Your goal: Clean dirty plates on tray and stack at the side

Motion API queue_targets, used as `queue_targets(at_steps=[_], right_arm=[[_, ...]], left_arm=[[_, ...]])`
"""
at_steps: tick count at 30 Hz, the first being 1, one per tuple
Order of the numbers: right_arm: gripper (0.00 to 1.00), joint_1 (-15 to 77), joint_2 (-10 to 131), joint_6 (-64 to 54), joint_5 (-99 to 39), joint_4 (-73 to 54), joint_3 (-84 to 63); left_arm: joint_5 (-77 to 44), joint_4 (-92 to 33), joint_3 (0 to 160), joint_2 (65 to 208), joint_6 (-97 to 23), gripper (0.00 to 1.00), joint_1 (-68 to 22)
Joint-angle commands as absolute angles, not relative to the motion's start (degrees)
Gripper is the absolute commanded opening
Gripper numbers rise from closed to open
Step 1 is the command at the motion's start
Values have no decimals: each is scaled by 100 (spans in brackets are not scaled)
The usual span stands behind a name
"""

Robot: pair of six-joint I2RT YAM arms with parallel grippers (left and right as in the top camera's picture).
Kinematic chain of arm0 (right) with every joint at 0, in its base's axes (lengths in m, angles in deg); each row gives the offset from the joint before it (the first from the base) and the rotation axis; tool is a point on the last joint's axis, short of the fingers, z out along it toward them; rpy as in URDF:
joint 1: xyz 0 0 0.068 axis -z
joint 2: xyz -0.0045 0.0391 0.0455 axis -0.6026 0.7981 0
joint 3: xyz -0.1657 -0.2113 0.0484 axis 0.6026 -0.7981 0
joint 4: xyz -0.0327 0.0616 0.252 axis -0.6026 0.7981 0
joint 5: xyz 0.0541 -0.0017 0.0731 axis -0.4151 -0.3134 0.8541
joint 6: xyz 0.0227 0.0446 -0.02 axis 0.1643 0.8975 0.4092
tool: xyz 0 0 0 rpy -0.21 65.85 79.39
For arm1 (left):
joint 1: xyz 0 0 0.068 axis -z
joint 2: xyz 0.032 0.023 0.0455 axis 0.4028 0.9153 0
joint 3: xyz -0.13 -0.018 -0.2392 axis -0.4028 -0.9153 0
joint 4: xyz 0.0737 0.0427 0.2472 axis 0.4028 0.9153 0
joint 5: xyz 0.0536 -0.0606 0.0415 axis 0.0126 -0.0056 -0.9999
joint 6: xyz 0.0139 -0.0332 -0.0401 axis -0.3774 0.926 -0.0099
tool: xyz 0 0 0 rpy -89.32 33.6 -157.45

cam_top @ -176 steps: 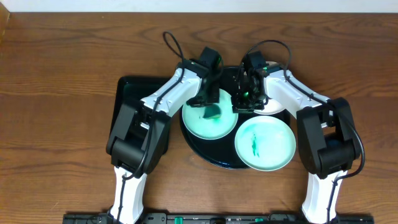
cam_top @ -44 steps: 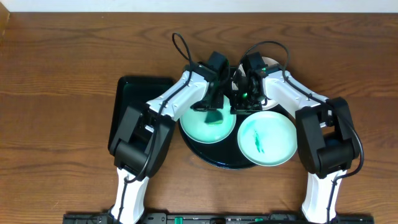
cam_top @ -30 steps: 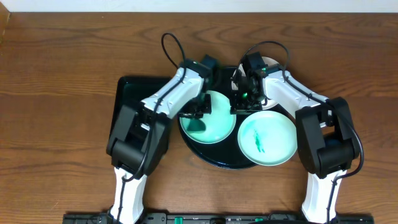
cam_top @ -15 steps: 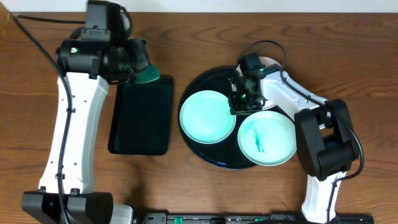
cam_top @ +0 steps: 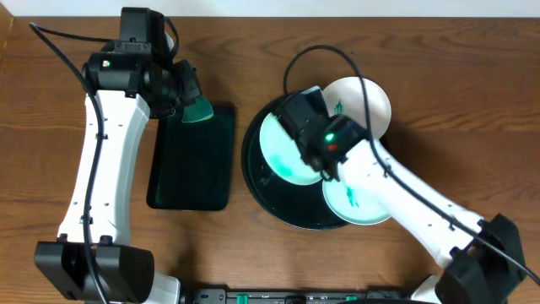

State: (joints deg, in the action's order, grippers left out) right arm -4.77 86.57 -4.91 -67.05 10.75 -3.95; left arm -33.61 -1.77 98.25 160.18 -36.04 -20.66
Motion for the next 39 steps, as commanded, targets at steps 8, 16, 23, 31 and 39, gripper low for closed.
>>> queue_targets(at_steps=[8,16,23,31,39], right_arm=[[1,-1524,8500,-559,-9701,1143,-395],[1,-2263,8500,-747,-11323,1298,-395],[1,-2481,8500,-727,-11716,1294,-395],[1,-2359,8500,-102,-10658,1462,-397],[1,-918,8432,436,-6473,1499,-307]], left_arm=[[-3313,-188,9814,16045,-3676,7,-2084],[-3313,-188,9814,16045,-3676,7,-2084],[-3313,-186,9814,16045,-3674,7,-2084],[-3313,-184,9814,16045,-3674,7,-2084],[-3311,-142,9794,16045,-3523,7,-2077]])
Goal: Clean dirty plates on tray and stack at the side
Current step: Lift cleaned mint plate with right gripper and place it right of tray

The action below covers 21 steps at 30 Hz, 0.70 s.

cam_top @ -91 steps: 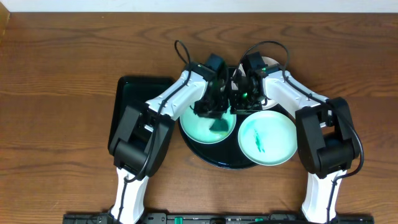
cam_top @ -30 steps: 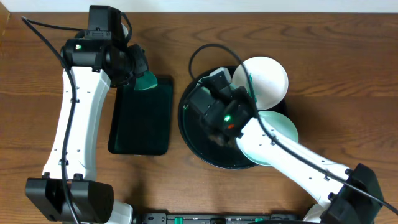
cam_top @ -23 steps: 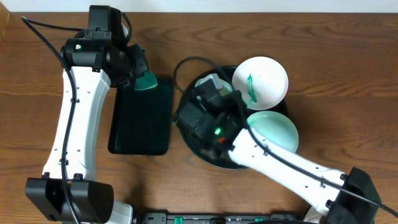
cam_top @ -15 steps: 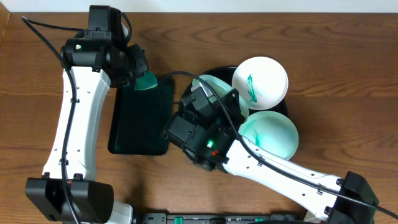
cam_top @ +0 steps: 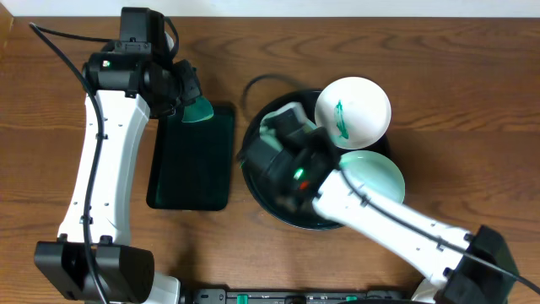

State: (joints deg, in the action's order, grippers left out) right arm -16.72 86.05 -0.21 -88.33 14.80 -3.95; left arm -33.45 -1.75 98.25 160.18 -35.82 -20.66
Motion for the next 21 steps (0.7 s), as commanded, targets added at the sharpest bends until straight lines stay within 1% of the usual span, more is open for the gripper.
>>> queue_targets(at_steps=[1,5,7,8,9,11,12,15,18,21], right_arm=[[1,-678,8386,460,-6036,1504,-286],[1,789,7990,455,-4230,1523,-187],[1,1394,7813,455,-3771,1543,-183],[1,1927,7669,453,-3468,1595,-183],[1,2271,7584,455,-3319,1657,-183],[1,3309,7409,410,-3109,1893,-183],[1,3558,7389,357,-3096,1949,-183],[1,4719,7394,-36,-3116,2194,-224],[1,5595,7457,-216,-3168,2127,-471],[1,6277,7588,-246,-3183,1853,-972]], left_arm=[[-3308,-131,9790,16045,-3523,7,-2077],[-3311,-122,9785,16045,-3357,7,-2077],[-3308,-125,9785,16045,-3208,7,-2077],[-3311,-129,9785,16045,-3158,7,-2060],[-3311,-140,9785,16045,-3158,7,-2044],[-3313,-151,9785,16045,-3158,7,-2001],[-3313,-160,9785,16045,-3158,7,-1979],[-3313,-164,9785,16045,-3162,7,-1928],[-3313,-133,9785,16045,-3186,7,-1917],[-3311,-125,9785,16045,-3333,7,-1915]])
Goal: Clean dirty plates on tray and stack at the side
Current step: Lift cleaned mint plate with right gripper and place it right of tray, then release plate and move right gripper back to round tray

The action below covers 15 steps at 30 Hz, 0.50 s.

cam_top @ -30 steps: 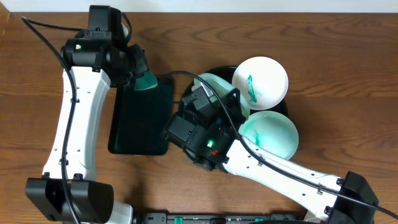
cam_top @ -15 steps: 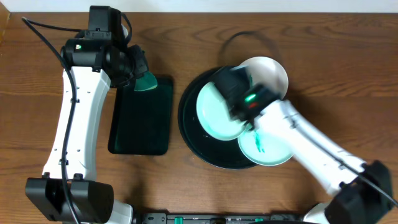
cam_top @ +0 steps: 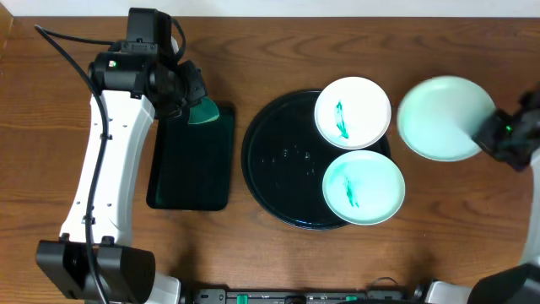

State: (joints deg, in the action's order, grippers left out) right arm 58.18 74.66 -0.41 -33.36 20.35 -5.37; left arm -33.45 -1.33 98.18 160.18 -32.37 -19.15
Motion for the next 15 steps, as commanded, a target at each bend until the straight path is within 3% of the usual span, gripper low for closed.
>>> queue_targets(at_steps=[1,7,15], right_arm=[[1,6485,7682,-347,-3181,1549,-1308],[1,6631,8360,-471,-3229,144,-2342],[1,6609,9256,-974,-2698,-907,-2443]], left_arm=[[-3311,-125,9785,16045,-3333,7,-1915],[-3313,-125,9781,16045,-3333,7,-1915],[-3313,-140,9781,16045,-3333,7,-1915]])
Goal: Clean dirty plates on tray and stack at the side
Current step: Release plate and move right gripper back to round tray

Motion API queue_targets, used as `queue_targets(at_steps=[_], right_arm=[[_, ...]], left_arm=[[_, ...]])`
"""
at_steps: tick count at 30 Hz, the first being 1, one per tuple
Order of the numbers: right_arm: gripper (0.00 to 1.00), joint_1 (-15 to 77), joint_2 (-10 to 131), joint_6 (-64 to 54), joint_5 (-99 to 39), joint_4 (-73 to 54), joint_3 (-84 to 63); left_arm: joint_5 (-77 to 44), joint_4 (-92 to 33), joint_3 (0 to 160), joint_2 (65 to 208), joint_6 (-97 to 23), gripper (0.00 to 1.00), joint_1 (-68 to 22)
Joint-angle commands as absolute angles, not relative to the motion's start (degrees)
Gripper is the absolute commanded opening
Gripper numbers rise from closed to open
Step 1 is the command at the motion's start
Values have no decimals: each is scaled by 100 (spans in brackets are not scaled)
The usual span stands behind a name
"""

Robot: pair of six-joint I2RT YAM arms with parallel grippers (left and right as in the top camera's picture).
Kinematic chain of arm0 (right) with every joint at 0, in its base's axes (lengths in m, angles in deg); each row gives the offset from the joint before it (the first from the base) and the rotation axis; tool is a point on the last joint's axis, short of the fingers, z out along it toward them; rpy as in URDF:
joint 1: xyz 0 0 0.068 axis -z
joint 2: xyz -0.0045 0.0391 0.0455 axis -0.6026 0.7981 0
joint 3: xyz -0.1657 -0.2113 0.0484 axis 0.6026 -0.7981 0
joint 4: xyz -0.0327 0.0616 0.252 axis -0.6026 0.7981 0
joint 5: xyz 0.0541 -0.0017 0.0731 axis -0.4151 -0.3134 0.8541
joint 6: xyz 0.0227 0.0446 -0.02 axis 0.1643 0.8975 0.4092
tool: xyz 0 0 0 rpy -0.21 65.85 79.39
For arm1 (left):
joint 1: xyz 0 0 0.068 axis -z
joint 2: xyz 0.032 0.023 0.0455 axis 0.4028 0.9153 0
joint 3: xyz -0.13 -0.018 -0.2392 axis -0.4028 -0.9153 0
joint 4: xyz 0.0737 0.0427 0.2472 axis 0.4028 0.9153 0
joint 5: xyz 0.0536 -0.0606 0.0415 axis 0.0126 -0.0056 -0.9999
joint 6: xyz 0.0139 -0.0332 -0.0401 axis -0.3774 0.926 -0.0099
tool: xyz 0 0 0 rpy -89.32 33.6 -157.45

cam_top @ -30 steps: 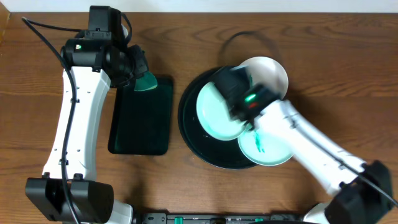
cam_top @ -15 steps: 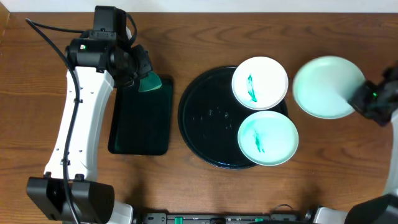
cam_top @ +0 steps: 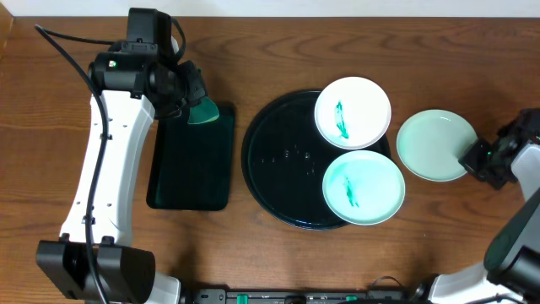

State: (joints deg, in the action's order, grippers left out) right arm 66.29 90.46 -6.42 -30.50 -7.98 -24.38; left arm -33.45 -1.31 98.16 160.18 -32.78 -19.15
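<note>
A round dark tray (cam_top: pixel 283 165) holds two dirty plates: a white one (cam_top: pixel 353 111) and a pale green one (cam_top: pixel 364 187), each with a green smear. A clean pale green plate (cam_top: pixel 432 145) lies low on the table just right of the tray. My right gripper (cam_top: pixel 472 159) grips its right rim. At the upper left, my left gripper (cam_top: pixel 192 103) is shut on a green sponge (cam_top: pixel 201 112) over the top end of a dark rectangular tray.
The dark rectangular tray (cam_top: pixel 192 165) lies left of the round tray, under the left arm. The right arm comes in from the right edge of the wooden table (cam_top: pixel 439 245).
The clean pale green plate looked larger and higher, further right; now it sits lower and closer to the round tray, my right gripper still at its rim. The left arm has not moved.
My right gripper was over the round tray at a pale green plate on its left side. Then the arm was still over that side. Then the plate was held up to the right of the tray, and now it is down beside the tray.
</note>
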Motion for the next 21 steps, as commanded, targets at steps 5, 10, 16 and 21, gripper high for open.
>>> queue_targets(at_steps=[5,10,16,21], right_arm=[[28,6574,9206,-994,-2565,-623,-2290],[31,6423,8661,-1035,-2499,640,-1400],[37,5825,8080,-1457,-2300,2074,-873],[36,4858,8084,-1759,-2329,2791,-1391]], left_arm=[[-3313,-144,9781,16045,-3335,7,-1915],[-3313,-142,9781,16045,-3359,7,-1915],[-3313,-55,9781,16045,-3652,7,-1915],[-3313,9,9781,16045,-3702,7,-1915]])
